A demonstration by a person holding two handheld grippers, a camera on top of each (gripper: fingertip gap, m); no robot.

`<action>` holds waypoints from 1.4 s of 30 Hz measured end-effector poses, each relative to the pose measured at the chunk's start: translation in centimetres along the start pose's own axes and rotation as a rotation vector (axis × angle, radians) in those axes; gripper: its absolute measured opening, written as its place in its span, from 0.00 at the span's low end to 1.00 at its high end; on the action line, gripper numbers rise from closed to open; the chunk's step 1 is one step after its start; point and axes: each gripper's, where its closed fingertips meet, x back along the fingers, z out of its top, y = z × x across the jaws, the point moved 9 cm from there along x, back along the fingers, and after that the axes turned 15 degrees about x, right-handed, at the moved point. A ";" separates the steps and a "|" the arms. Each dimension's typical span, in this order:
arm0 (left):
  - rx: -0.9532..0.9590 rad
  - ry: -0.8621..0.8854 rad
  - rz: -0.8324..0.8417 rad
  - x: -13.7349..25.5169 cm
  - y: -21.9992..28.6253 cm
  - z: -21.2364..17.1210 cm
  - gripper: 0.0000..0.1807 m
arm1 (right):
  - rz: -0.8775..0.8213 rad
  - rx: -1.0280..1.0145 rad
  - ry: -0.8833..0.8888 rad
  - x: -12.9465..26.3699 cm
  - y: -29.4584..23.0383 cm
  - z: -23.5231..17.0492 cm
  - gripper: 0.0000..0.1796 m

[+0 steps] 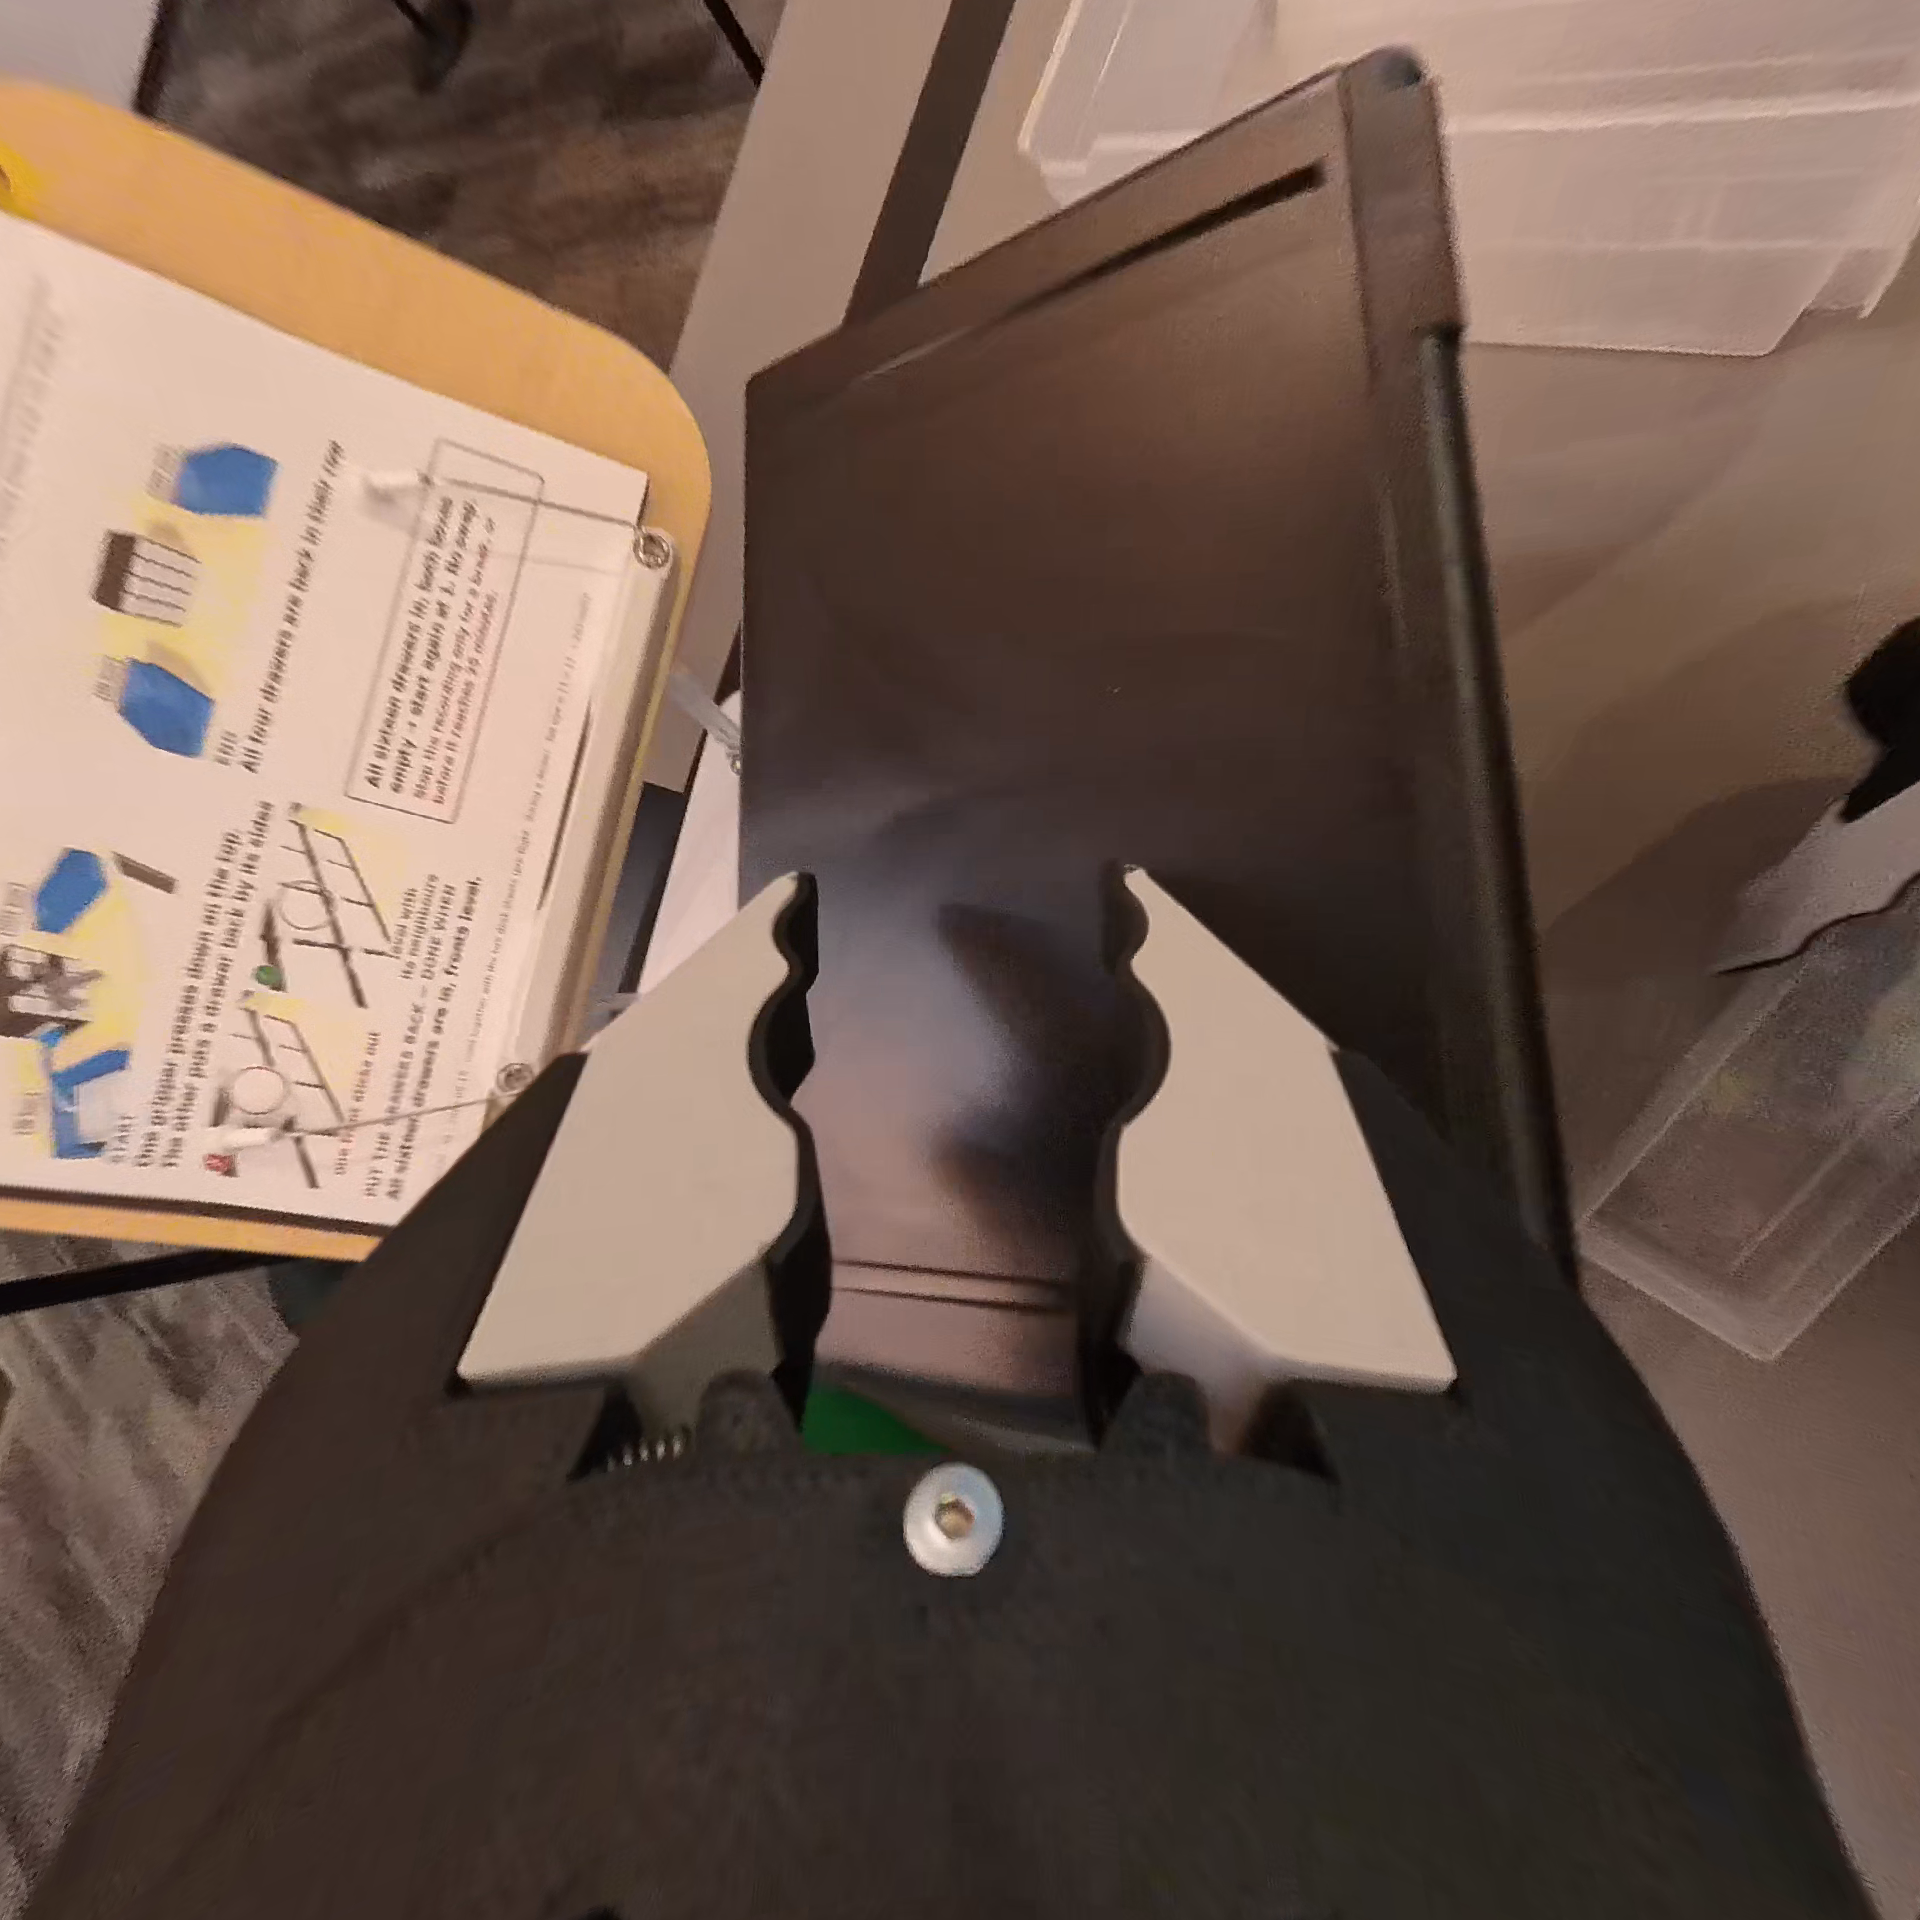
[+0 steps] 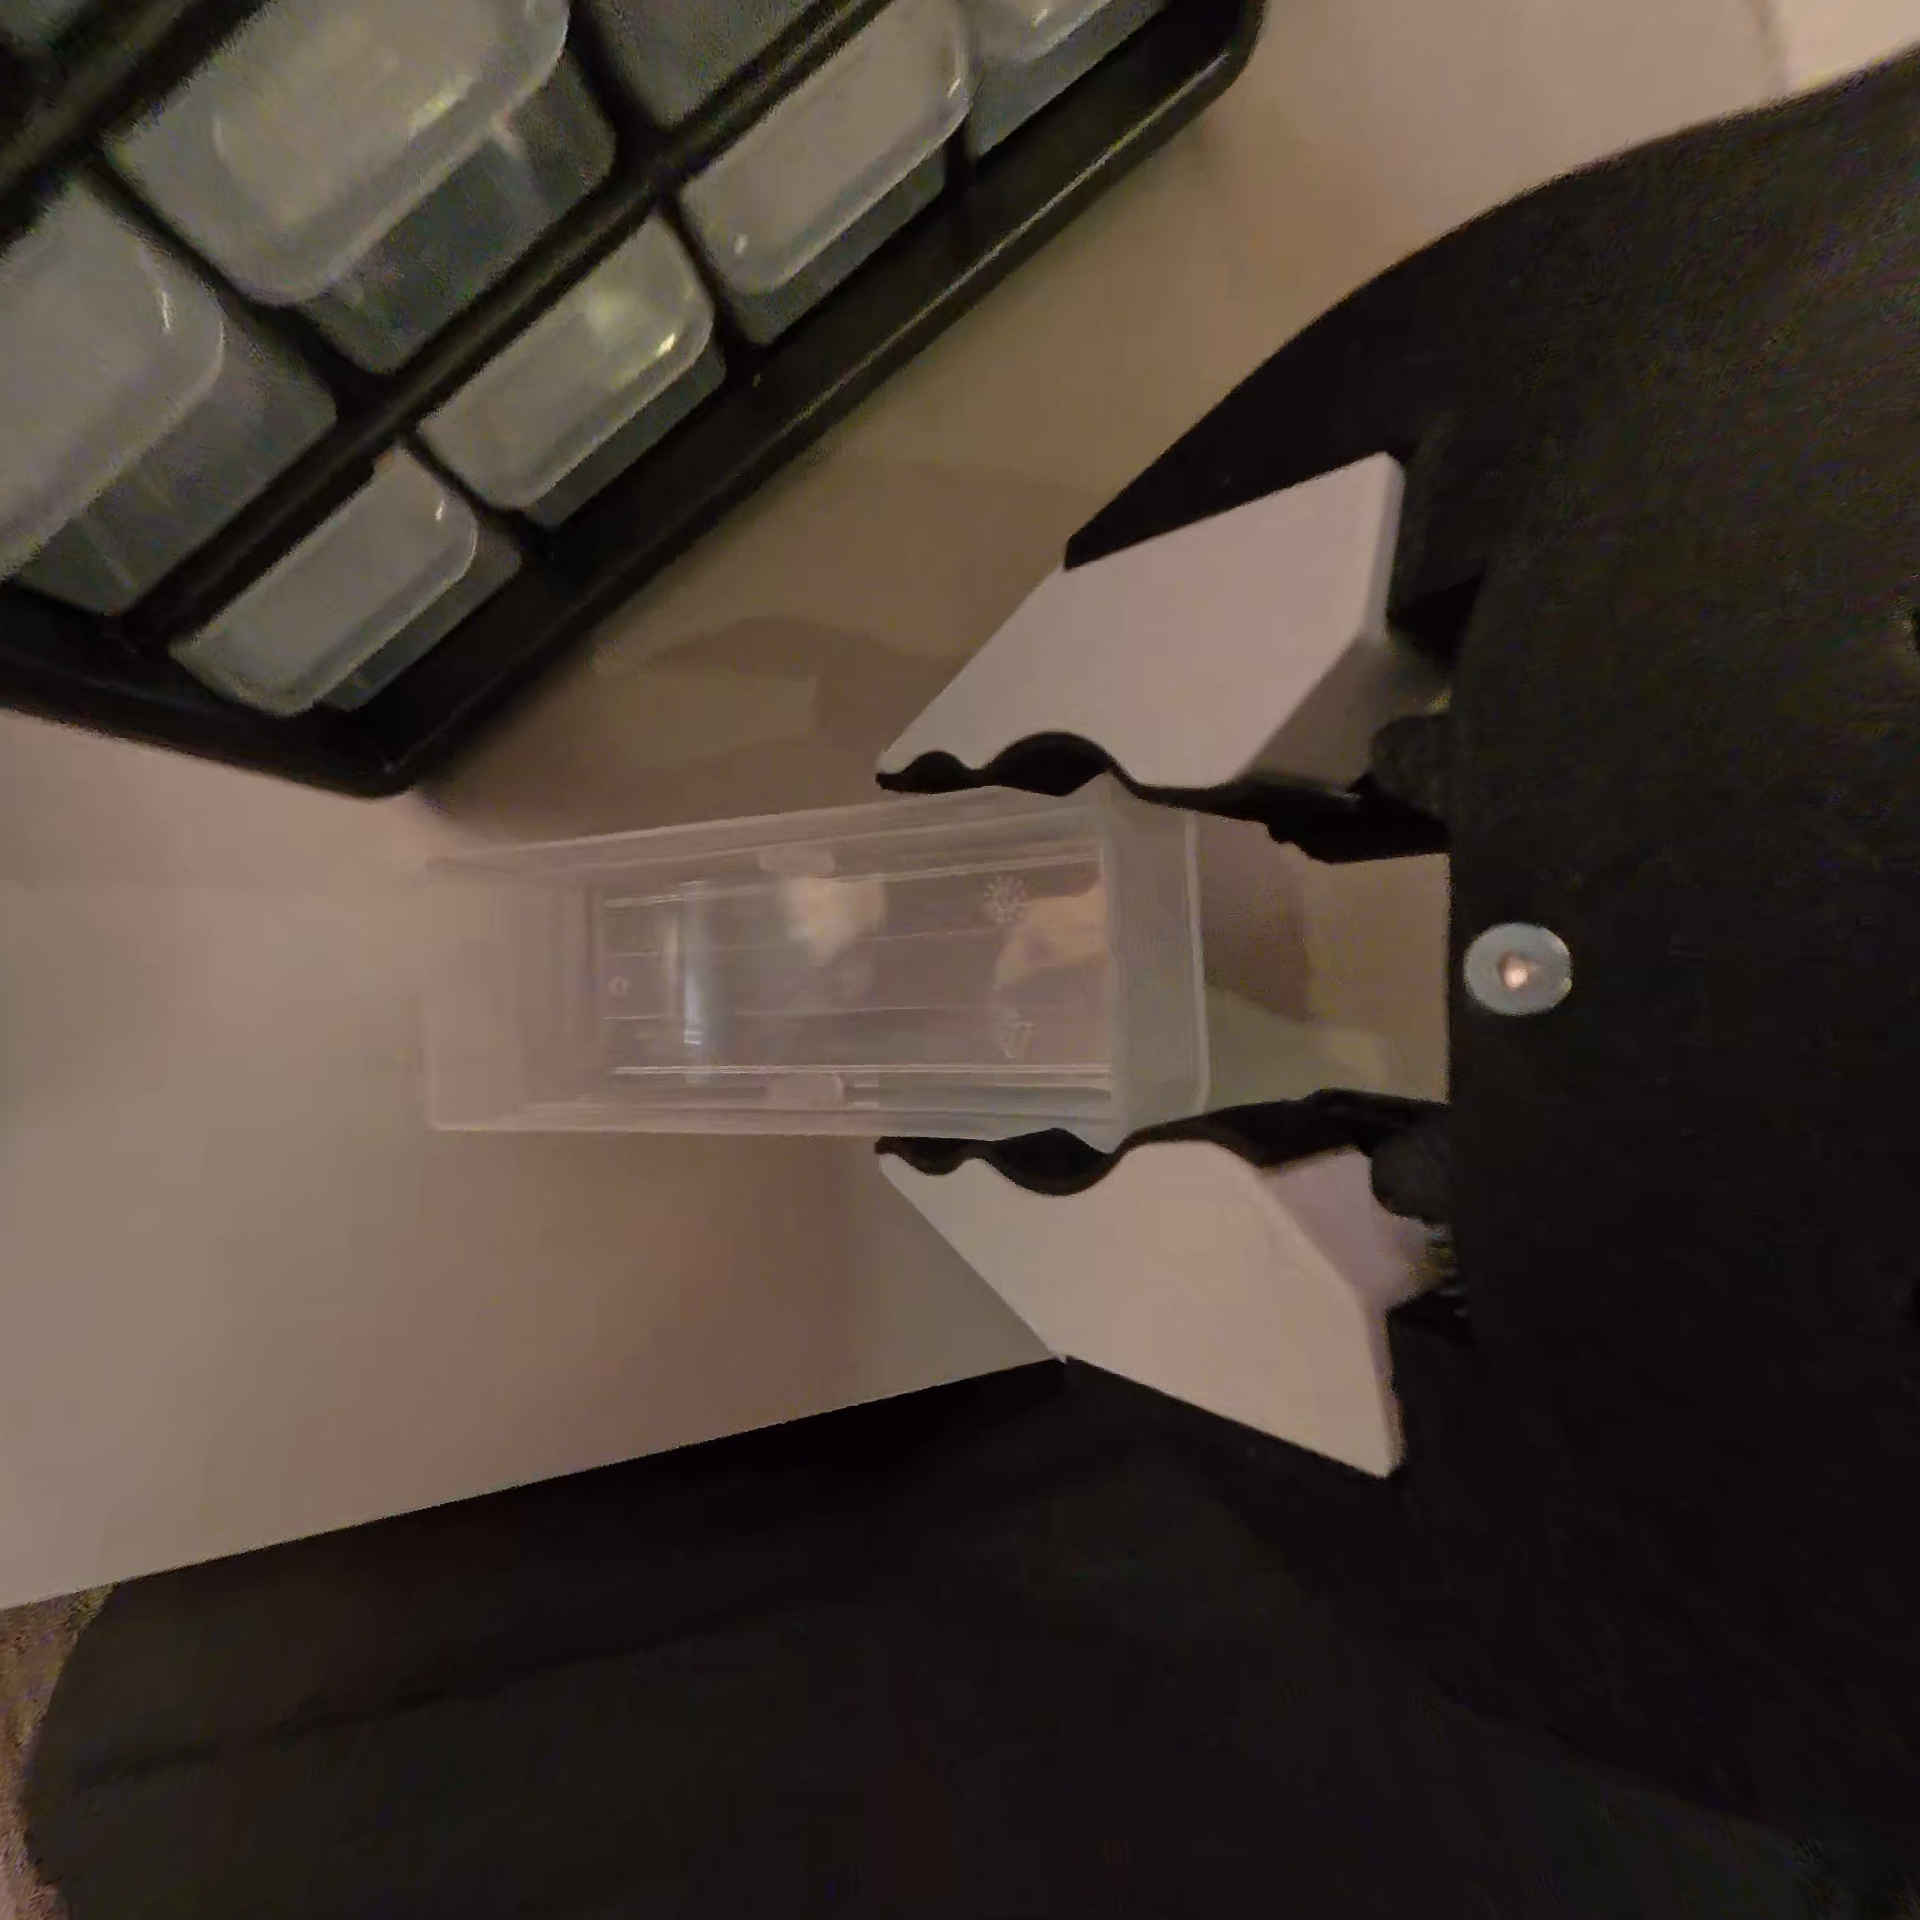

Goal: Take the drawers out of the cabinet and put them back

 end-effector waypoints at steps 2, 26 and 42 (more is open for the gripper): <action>0.054 0.029 -0.040 -0.8 -0.4 -0.2 0.24 | -0.043 -0.022 -0.003 1.5 0.3 -0.4 0.35; 0.273 0.087 -0.292 -1.8 -1.6 -1.3 0.15 | -0.613 -0.604 0.027 11.1 6.3 -5.4 0.33; 0.290 0.088 -0.301 -1.8 -1.7 -1.3 0.14 | -0.700 -0.635 0.111 8.6 6.7 -4.9 0.32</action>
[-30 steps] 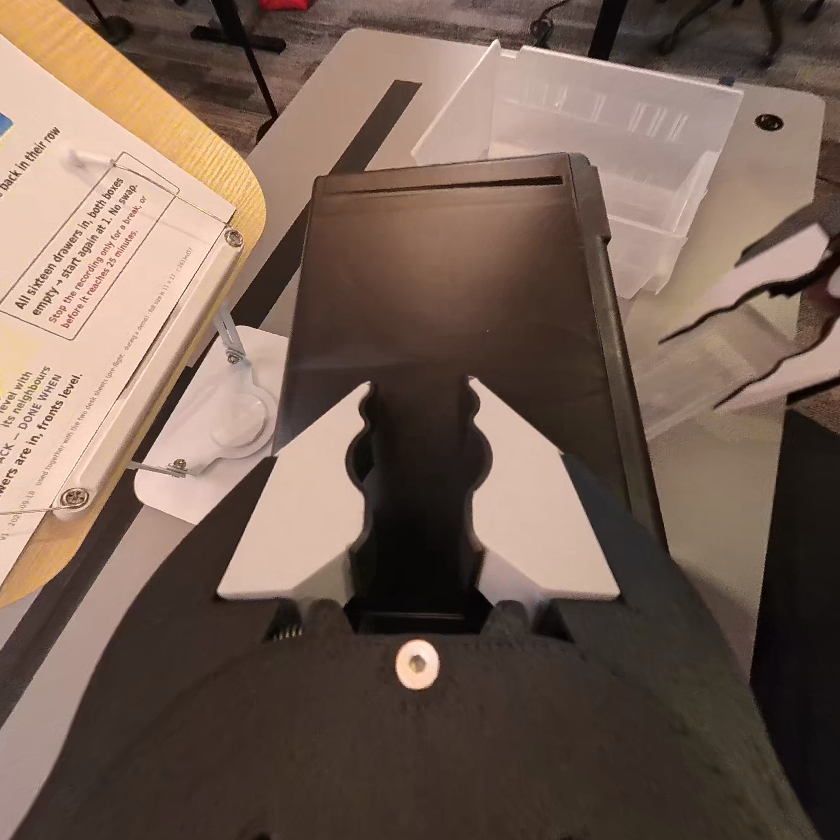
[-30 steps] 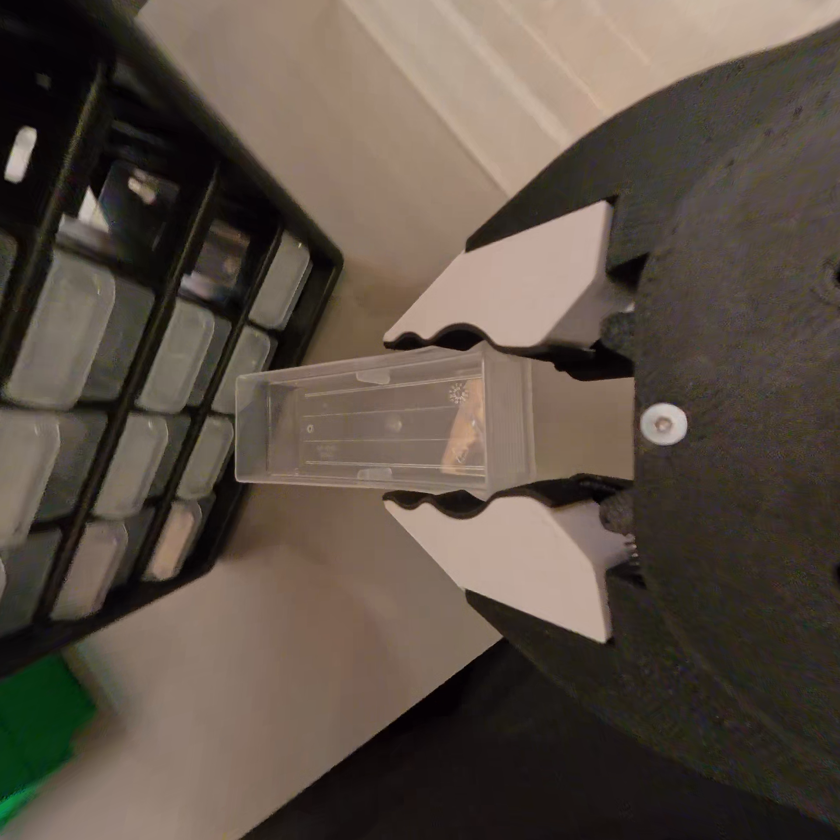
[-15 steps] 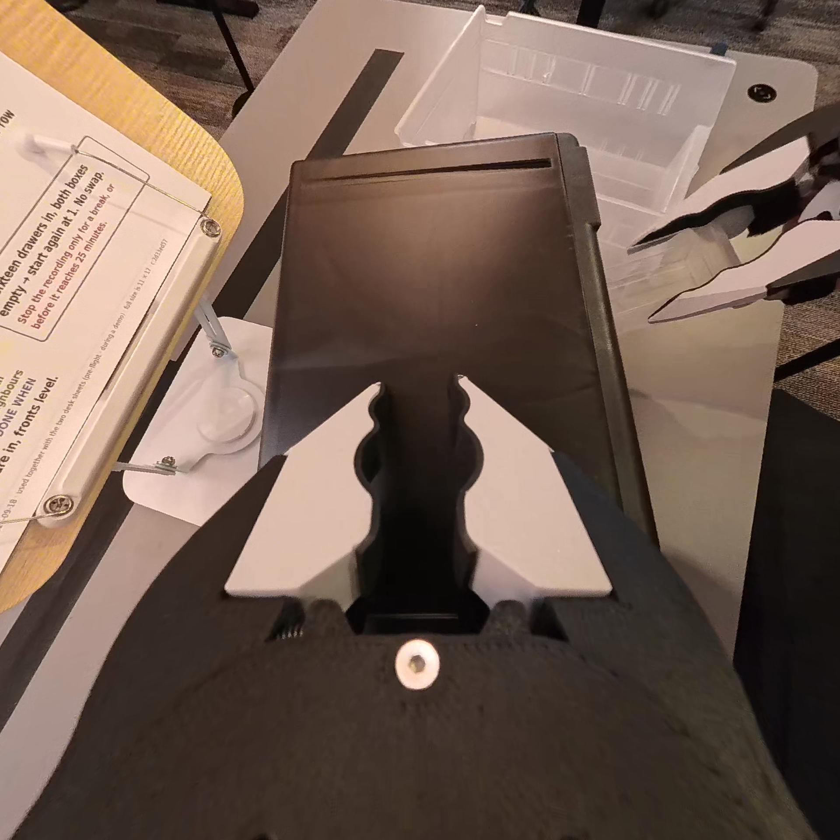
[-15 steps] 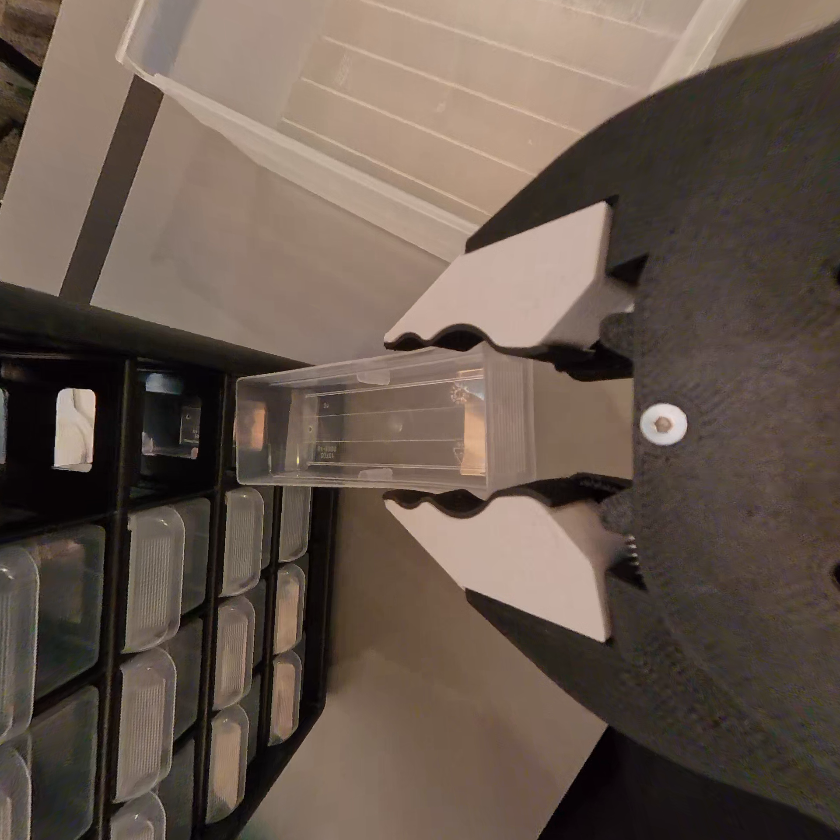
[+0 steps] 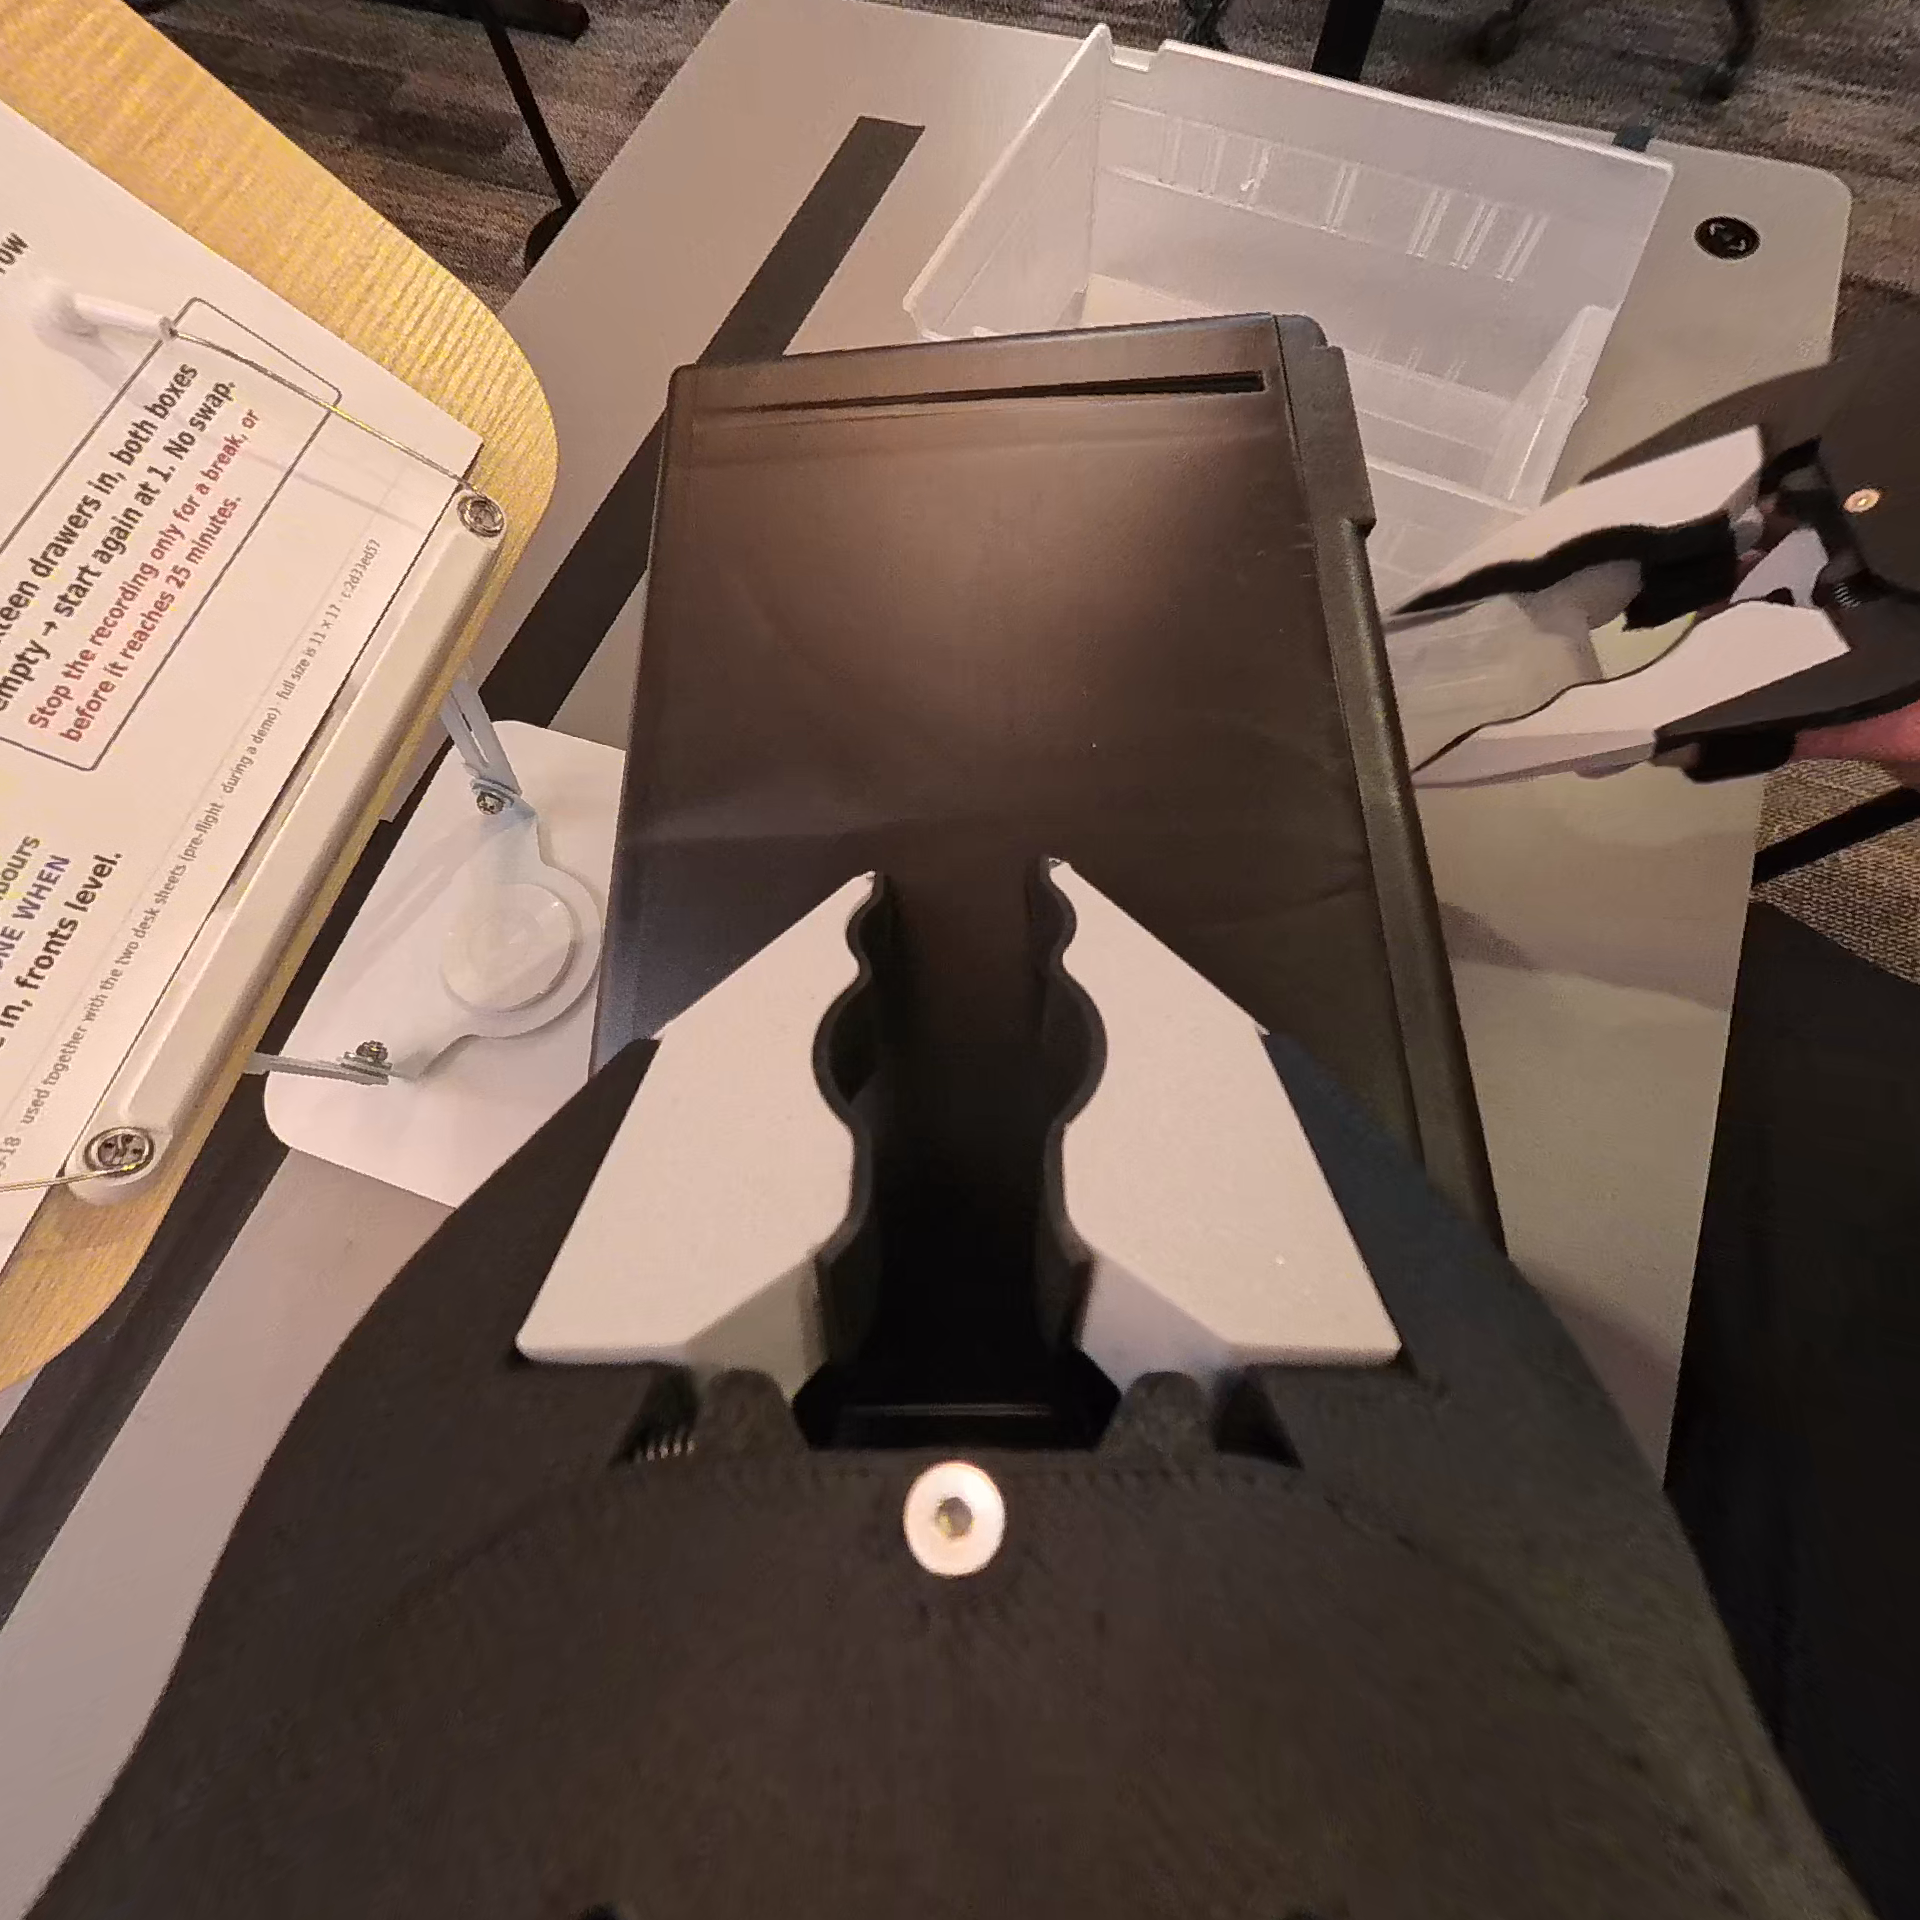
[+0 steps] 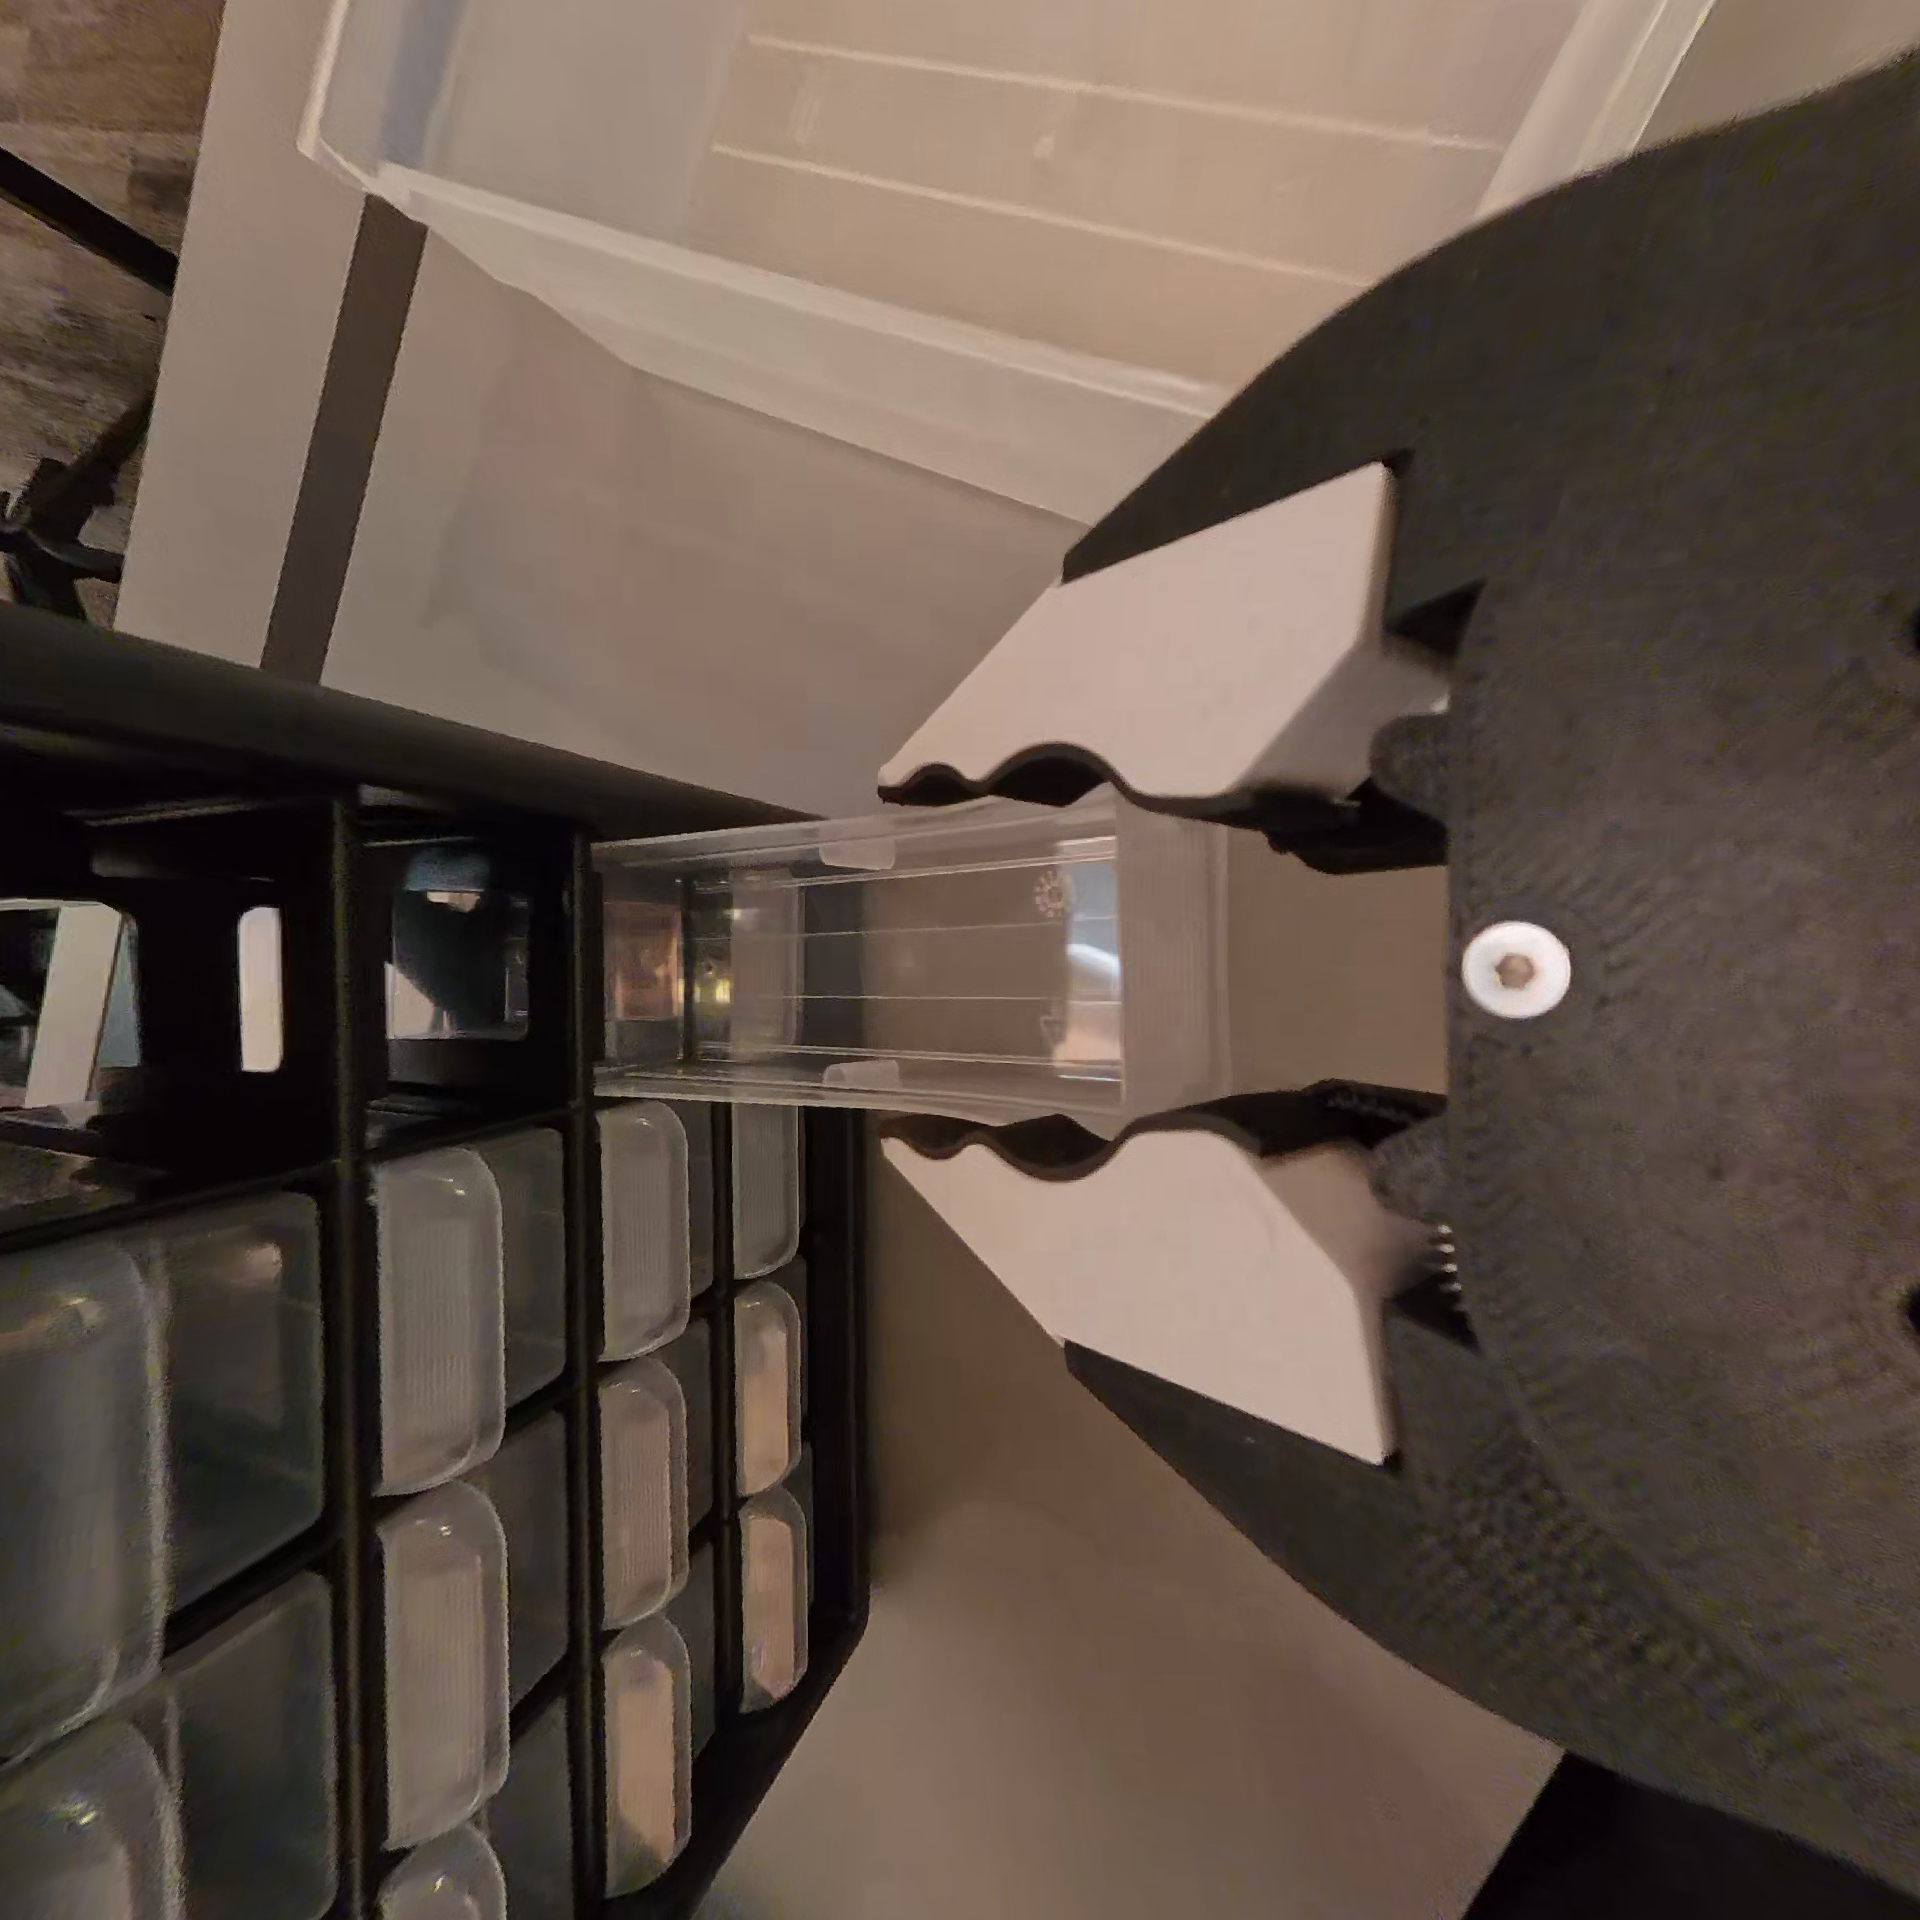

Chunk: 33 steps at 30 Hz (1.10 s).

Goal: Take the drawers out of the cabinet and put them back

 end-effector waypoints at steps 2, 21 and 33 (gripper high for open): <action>0.001 0.001 -0.002 0.0 0.0 0.0 0.14 | 0.011 0.002 -0.020 -0.8 -0.2 -0.6 0.33; -0.001 -0.004 -0.008 0.0 0.0 0.0 0.14 | 0.224 0.689 -0.336 -0.8 2.4 0.1 0.63; 0.004 -0.004 -0.006 0.0 -0.1 0.0 0.13 | 0.016 0.396 -0.310 -6.3 4.4 1.7 0.51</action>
